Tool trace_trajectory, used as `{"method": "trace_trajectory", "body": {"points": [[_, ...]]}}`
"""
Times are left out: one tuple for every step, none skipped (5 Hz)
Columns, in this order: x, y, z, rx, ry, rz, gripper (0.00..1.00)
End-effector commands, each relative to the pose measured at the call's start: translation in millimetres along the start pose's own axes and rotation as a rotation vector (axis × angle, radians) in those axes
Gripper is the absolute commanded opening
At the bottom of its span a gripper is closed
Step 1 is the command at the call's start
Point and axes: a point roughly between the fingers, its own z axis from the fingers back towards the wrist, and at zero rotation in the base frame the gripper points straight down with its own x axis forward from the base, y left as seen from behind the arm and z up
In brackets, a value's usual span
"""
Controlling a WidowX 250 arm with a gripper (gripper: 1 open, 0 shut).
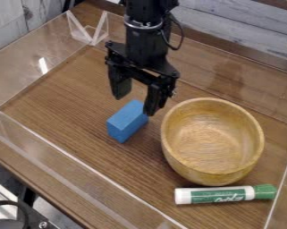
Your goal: Put the blue block in the brown bowl
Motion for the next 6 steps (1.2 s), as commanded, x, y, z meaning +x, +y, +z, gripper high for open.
{"method": "trace_trajectory", "body": {"points": [[-0.1,2.8,9.0,0.004,-0.049,-0.012,1.00],[-2.4,2.8,5.8,-0.001,-0.047,-0.021,1.00],[-4.7,3.2,3.0,-0.007,-0.048,-0.029,1.00],[-7.2,3.7,0.1,-0.012,-0.048,-0.034,1.00],[-9.3,4.2,-2.6,-0.019,-0.049,-0.036,1.00],[-11.0,5.3,-4.8,-0.028,-0.056,-0.038,1.00]]}}
